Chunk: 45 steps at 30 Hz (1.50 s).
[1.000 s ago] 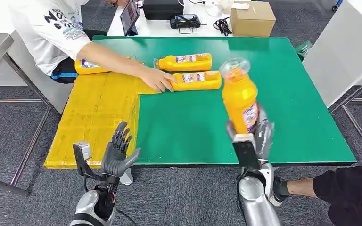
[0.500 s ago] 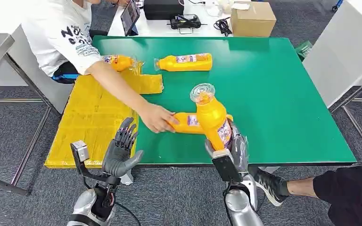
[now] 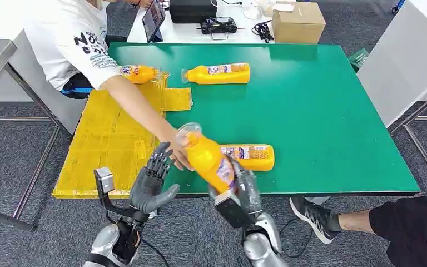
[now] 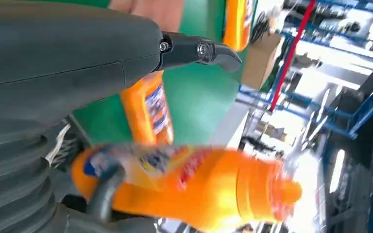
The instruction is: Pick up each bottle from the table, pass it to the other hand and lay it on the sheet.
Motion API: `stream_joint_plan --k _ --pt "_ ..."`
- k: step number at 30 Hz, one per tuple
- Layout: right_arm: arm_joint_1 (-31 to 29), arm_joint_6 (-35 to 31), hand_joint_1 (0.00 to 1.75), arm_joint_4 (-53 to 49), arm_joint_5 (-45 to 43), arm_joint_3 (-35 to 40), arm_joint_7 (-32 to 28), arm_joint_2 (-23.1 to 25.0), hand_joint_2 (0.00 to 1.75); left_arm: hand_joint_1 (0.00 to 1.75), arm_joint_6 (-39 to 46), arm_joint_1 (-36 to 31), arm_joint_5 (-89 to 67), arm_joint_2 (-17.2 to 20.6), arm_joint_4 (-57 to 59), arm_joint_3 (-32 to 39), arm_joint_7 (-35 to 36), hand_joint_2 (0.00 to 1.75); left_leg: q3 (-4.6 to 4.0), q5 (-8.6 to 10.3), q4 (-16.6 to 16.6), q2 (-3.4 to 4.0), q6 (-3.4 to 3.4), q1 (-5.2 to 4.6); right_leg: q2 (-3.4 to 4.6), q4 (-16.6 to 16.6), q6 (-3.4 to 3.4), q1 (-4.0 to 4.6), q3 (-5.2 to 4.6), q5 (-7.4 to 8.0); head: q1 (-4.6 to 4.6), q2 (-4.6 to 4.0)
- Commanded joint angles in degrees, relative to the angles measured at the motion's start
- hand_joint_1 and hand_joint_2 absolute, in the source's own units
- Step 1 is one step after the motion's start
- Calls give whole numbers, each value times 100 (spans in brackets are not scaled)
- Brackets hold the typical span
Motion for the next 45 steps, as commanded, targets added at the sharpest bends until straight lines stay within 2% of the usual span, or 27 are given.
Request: stream_joint_plan --k 1,4,10,12,13,14,16,17,19,25,27,28,31,32,34,38,39,40,41,45 --pt "-865 241 175 1162 116 901 147 41 175 0 -210 -298 80 265 502 -419 54 175 15 -3 -5 15 -5 2 14 -6 -7 2 11 1 -2 0" --pt "-1028 378 175 1489 155 1086 231 113 175 0 -337 -311 68 296 451 -550 43 175 38 -11 -5 21 -10 6 20 -8 -14 7 33 -4 0 0" --pt "-1180 411 175 2042 119 1251 184 233 175 0 -509 -267 -50 403 288 -810 -48 175 19 -3 -6 7 -6 3 7 -6 -8 3 17 -2 2 0" --pt "-1195 426 175 2084 122 1268 186 245 175 0 -536 -271 -57 411 301 -840 -55 175 55 -19 -6 20 -13 8 19 -8 -17 10 50 -13 0 0" --pt "-1224 477 175 2143 135 1315 193 268 175 0 -540 -284 -56 398 352 -853 -61 175 21 -4 -6 7 -6 3 6 -6 -8 3 17 -3 0 0" --pt "-1231 494 175 2183 154 1352 198 285 175 0 -525 -291 -59 388 386 -851 -61 175 38 -11 -5 8 -10 6 7 -7 -13 7 35 -9 0 0" --pt "-1253 558 175 2313 203 1463 217 325 175 0 -500 -323 -65 365 492 -844 -62 175 20 -4 -4 4 -6 4 3 -5 -8 4 16 -4 0 0" --pt "-1254 596 175 2414 235 1544 232 357 175 0 -487 -341 -70 350 556 -835 -63 175 56 -21 -1 12 -13 10 11 -5 -19 11 52 -17 -2 0" --pt "-1281 771 175 2671 229 1700 222 423 175 0 -464 -394 -44 300 704 -780 -82 175 21 -3 -6 5 -6 1 4 -6 -7 2 16 -4 -2 0" --pt "-1333 973 175 3099 245 1981 125 498 175 0 -372 -511 -20 234 1028 -658 -56 175 26 -5 -6 2 -7 3 0 -5 -10 4 21 -7 0 0" --pt "-1330 992 175 3129 248 2021 100 519 175 0 -345 -528 -30 236 1068 -635 -51 175 51 -17 -4 -1 -13 9 -2 -5 -18 11 48 -19 -2 0" --pt "-1330 992 175 3129 248 2021 100 519 175 0 -345 -528 -30 236 1068 -635 -51 175 25 -5 -5 -3 -7 4 -4 -5 -10 5 23 -8 -2 0" --pt "-1362 1030 175 3174 274 2112 100 540 175 0 -266 -559 -53 191 1176 -569 -25 175 22 -5 -3 -4 -8 6 -4 -5 -10 6 19 -9 2 0" --pt "-1362 1030 175 3174 274 2112 100 540 175 0 -266 -559 -53 191 1176 -569 -25 175 64 -24 -2 1 -16 13 0 -5 -22 14 61 -26 -2 0" --pt "-1359 1036 175 3177 274 2121 105 546 175 0 -260 -560 -54 186 1187 -566 -21 175 17 -5 -1 -2 -7 6 -2 -2 -9 6 13 -8 0 0" --pt "-1376 1028 175 3235 210 2171 125 542 175 0 -353 -532 40 113 1187 -459 -37 175 33 -10 -1 -7 -10 6 -7 -2 -13 7 30 -16 0 0" --pt "-1374 1033 175 3243 194 2179 127 546 175 12 -364 -508 94 94 1123 -410 -56 175 27 -8 0 -5 -8 7 -5 -3 -11 8 24 -12 0 0" --pt "-1373 1036 175 3248 183 2187 138 547 175 138 -361 -488 174 67 1084 -347 -39 175 17 -5 0 -2 -7 5 -2 -1 -9 5 13 -9 0 0" --pt "-1372 1033 175 3256 170 2203 146 546 175 175 -399 -476 230 54 1023 -316 -50 175 32 -12 1 -1 -9 6 -1 -1 -13 7 27 -15 0 0" --pt "-1350 1020 175 3253 142 2220 162 521 175 175 -406 -401 381 2 770 -193 -65 175 23 -8 1 -5 -8 7 -4 -2 -11 7 20 -12 2 0"
